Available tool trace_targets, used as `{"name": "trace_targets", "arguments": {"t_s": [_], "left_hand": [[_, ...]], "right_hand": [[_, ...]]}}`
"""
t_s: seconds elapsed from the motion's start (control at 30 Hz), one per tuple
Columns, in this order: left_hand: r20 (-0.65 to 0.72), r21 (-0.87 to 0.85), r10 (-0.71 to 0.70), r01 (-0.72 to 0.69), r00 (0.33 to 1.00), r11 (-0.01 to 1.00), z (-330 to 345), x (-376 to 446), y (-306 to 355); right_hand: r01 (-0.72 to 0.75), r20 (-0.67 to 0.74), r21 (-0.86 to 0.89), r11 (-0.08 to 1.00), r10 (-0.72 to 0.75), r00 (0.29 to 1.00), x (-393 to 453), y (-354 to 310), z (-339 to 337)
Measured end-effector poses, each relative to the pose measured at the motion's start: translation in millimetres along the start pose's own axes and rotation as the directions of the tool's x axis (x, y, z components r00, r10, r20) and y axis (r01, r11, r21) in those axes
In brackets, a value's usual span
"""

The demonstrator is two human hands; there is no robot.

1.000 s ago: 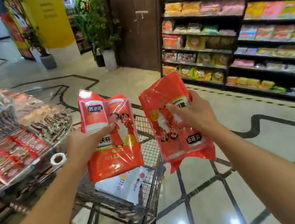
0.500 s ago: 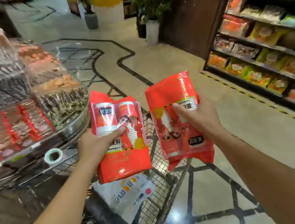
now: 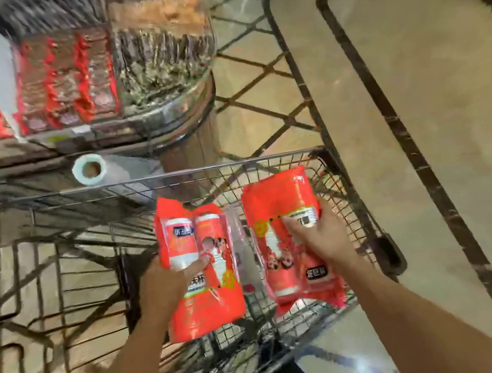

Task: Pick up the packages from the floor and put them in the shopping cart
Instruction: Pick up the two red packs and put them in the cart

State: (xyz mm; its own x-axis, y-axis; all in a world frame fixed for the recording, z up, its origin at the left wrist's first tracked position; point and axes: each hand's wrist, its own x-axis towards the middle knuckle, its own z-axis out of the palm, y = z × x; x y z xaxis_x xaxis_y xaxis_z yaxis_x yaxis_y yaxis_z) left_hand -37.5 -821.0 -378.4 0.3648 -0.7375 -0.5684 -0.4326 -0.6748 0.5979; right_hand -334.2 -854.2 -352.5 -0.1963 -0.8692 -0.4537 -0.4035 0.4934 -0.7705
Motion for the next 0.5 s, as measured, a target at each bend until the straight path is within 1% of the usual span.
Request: {"name": "trace_targets", "arguments": {"t_s": [0.1,0.17,0.27,0.37,0.5], "left_hand": [[-0.056,-0.082,-0.166,0.161,0.985,0.983,23.2,3.5,-32.8],[-0.061,-0.072,-0.239,0.235,0.969,0.969,35.4,11.0,-49.7],[-0.061,-0.107,-0.31,0.303,0.949,0.947,53.3,29.4,-68.3],[-0.064,-0.086,-0.338,0.332,0.939,0.939,73.5,45.9,-90.7],[-0.17,-0.069,-0.371,0.365,0.913,0.929,95.0,55.9,-118.7]], "right_hand": [[-0.07,0.099,0.035,0.997,0.066,0.993,22.4,30.0,29.2],[-0.089,0.134,0.026,0.996,0.085,0.987,35.0,46.8,51.3],[-0.108,0.194,0.002,0.994,0.105,0.975,49.4,77.0,83.6],[-0.142,0.256,0.006,0.99,0.135,0.957,52.9,107.0,107.9],[-0.202,0.319,-0.012,0.979,0.195,0.928,59.5,139.0,126.3]]}}
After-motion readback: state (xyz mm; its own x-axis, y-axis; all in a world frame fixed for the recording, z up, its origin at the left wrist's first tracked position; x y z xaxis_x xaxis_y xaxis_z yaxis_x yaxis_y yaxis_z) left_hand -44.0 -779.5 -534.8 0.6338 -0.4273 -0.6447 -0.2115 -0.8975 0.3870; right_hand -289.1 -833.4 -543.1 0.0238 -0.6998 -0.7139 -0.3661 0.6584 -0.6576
